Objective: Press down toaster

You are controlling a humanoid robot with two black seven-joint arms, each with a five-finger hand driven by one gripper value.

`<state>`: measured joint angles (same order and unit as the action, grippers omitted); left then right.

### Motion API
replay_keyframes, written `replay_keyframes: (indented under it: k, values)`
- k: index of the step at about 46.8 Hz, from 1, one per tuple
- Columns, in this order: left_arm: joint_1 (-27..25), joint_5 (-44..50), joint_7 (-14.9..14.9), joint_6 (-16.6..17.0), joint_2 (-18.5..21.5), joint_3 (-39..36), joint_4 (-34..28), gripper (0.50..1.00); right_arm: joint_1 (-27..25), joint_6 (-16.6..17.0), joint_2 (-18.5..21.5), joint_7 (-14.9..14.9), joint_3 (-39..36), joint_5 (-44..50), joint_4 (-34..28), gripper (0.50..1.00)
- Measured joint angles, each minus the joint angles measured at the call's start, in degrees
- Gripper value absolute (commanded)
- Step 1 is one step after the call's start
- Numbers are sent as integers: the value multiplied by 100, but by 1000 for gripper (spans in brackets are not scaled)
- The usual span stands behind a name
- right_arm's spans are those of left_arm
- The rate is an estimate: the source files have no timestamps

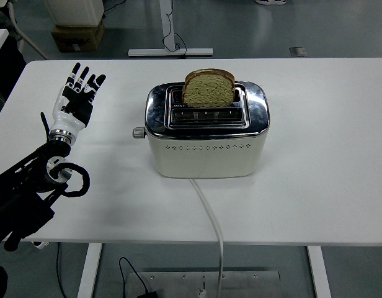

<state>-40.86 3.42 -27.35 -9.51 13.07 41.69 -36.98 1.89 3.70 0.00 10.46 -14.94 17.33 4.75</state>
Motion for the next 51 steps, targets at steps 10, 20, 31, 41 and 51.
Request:
replay_keyframes:
  k: [10, 20, 31, 41, 51]
  values:
    - [-16, 1, 19, -60, 129, -3, -70, 1000, -1, 0, 0, 0, 0, -1, 0, 998]
    - [-17, -52, 20, -31, 365, -38, -101, 1000, 3, 4, 0, 1, -1, -2, 0, 998]
    - [-1, -149, 27, 19, 746, -70, -284, 1000, -1, 2, 0, 0, 0, 0, 0, 998]
    - [112, -439, 29, 190, 991, -75, -275, 1000, -3, 0, 0, 1, 0, 0, 0, 998]
    - [114, -466, 33, 109, 1239, -230, -277, 1000, -2, 2, 0, 0, 0, -1, 0, 998]
